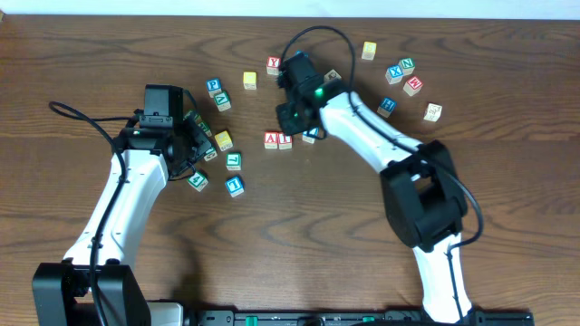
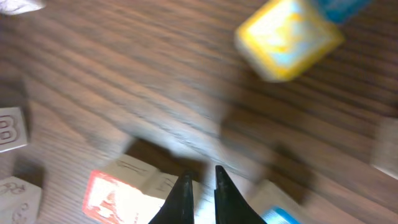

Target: Spell out AI2

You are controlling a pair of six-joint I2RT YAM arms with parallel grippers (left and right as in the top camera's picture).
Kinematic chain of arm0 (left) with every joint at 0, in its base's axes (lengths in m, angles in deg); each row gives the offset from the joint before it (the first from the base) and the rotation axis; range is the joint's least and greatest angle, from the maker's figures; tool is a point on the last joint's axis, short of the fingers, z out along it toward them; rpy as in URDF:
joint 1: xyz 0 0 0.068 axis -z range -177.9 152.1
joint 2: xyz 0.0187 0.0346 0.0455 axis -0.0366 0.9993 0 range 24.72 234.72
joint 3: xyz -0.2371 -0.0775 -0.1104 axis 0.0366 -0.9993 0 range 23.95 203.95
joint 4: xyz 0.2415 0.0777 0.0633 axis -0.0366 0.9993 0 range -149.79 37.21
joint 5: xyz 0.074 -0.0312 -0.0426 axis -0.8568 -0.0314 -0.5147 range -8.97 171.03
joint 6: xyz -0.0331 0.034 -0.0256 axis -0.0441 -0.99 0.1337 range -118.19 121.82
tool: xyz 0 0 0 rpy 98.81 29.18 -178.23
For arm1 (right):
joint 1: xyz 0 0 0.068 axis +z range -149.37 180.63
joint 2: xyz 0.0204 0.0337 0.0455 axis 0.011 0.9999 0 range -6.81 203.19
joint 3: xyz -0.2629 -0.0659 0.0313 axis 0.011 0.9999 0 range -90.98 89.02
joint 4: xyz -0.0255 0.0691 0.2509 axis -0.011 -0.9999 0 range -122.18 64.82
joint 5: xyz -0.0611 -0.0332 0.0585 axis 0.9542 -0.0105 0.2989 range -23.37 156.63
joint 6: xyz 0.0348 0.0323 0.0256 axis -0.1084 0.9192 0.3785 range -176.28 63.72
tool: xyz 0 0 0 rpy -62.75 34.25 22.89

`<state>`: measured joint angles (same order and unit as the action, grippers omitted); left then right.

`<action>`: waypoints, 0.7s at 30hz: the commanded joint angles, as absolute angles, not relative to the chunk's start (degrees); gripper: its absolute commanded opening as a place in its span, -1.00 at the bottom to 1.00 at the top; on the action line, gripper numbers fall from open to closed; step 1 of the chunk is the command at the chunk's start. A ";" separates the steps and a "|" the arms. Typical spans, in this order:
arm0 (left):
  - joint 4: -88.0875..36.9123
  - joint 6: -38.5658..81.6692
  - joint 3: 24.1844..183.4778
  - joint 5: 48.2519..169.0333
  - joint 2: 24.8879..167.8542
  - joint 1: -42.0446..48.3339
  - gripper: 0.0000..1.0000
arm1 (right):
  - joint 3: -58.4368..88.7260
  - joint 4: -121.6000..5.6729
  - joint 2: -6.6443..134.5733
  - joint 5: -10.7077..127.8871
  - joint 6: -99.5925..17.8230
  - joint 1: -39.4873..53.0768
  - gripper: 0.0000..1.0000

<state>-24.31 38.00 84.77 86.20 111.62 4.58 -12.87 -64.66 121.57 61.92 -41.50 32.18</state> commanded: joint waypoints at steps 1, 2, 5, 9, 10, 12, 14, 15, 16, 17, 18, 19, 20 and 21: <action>-24.57 37.87 84.16 85.26 111.57 4.82 -0.85 | -14.11 -66.45 116.85 61.97 -39.20 29.89 -0.85; -24.72 37.87 84.16 85.23 111.57 4.82 -0.85 | -14.09 -67.42 116.93 61.99 -38.74 29.49 -0.86; -24.79 37.87 84.16 85.23 111.57 4.82 -0.85 | -13.76 -70.70 118.22 61.99 -36.95 28.60 -0.94; -24.75 37.87 84.16 85.26 111.57 4.82 -0.85 | -13.17 -73.30 119.56 62.03 -35.03 28.42 -0.98; -24.75 37.87 84.16 85.26 111.57 4.82 -0.85 | -13.17 -73.56 119.62 62.25 -34.83 28.42 -0.98; -24.75 37.87 84.16 85.26 111.57 4.82 -0.85 | -13.17 -74.35 119.71 65.27 -32.47 28.47 -0.98; -24.72 37.87 84.16 85.26 111.57 4.82 -0.85 | -13.17 -74.67 119.71 67.17 -31.86 28.47 -0.98; -24.72 37.85 84.16 85.26 111.57 4.82 -0.85 | -13.17 -74.72 119.71 67.61 -31.86 28.40 -0.98; -24.75 37.87 84.16 85.26 111.57 4.82 -0.85 | -13.17 -74.83 119.71 68.00 -31.84 28.36 -0.98; -24.72 37.87 84.16 85.26 111.57 4.82 -0.85 | -13.17 -75.02 119.71 68.79 -31.38 28.36 -0.98; -24.72 37.87 84.16 85.23 111.57 4.82 -0.85 | -13.17 -75.31 119.71 69.84 -30.70 28.36 -0.98; -24.75 37.87 84.16 85.26 111.57 4.82 -0.85 | -13.17 -75.44 119.71 70.69 -30.31 28.36 -0.98; -24.75 37.87 84.16 85.26 111.57 4.82 -0.85 | -13.17 -75.55 119.75 71.06 -30.13 28.36 -0.98; -24.75 37.87 84.16 85.23 111.57 4.82 -0.85 | -13.17 -75.55 119.91 71.04 -30.15 28.38 -0.98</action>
